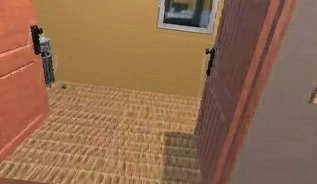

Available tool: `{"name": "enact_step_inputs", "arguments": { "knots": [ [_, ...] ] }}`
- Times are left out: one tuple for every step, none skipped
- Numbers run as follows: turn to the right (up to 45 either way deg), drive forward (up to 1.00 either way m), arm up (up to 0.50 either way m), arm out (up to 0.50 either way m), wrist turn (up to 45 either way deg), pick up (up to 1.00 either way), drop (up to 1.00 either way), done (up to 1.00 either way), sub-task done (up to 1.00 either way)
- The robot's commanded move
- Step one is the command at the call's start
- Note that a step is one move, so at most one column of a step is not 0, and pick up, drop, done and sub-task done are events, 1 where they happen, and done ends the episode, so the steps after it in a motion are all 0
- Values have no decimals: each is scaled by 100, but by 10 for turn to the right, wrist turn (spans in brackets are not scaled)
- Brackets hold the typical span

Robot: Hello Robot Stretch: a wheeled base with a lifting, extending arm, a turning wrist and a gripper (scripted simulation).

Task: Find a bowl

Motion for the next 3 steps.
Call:
{"name": "enact_step_inputs", "arguments": {
  "knots": [
    [0, 100, 0, 0, 0, 0, 0, 0, 0],
    [0, 100, 0, 0, 0, 0, 0, 0, 0],
    [0, 55, 0, 0, 0, 0, 0, 0, 0]
  ]
}}
